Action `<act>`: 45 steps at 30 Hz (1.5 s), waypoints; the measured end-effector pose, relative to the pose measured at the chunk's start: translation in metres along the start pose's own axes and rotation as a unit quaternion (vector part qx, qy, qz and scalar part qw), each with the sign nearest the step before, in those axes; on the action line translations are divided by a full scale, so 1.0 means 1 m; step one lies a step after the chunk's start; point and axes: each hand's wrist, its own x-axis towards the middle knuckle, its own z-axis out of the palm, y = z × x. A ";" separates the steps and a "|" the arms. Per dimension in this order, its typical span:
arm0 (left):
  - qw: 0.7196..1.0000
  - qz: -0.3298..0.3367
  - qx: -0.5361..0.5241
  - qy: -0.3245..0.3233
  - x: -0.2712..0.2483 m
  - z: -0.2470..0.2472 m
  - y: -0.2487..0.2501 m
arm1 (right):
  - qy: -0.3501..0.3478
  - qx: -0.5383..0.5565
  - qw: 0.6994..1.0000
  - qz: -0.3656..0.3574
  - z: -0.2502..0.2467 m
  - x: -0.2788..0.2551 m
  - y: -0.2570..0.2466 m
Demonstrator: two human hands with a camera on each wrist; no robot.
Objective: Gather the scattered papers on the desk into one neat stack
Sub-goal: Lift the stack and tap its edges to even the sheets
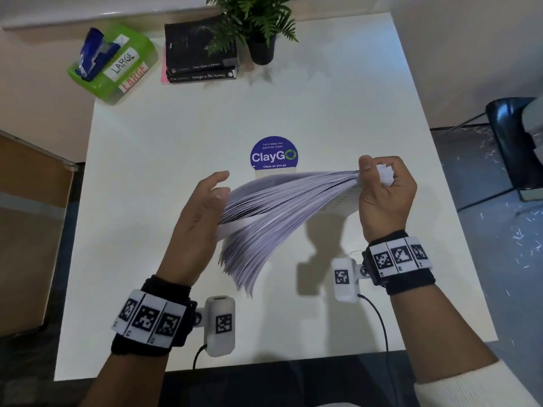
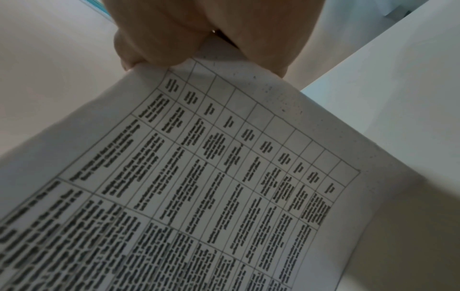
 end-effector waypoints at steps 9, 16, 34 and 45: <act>0.887 0.260 0.368 0.100 -0.017 -0.005 -0.004 | 0.014 -0.027 1.000 0.006 0.006 0.004 -0.003; 0.851 0.314 0.413 0.075 -0.025 -0.018 -0.010 | 0.017 -0.035 0.999 0.008 0.007 0.005 -0.004; 0.934 0.250 0.208 0.149 -0.008 -0.029 -0.031 | 0.016 -0.038 0.999 0.010 0.006 0.004 -0.002; 0.975 0.080 0.197 -0.056 -0.029 -0.012 -0.101 | 0.014 -0.026 1.000 0.002 0.006 0.006 0.003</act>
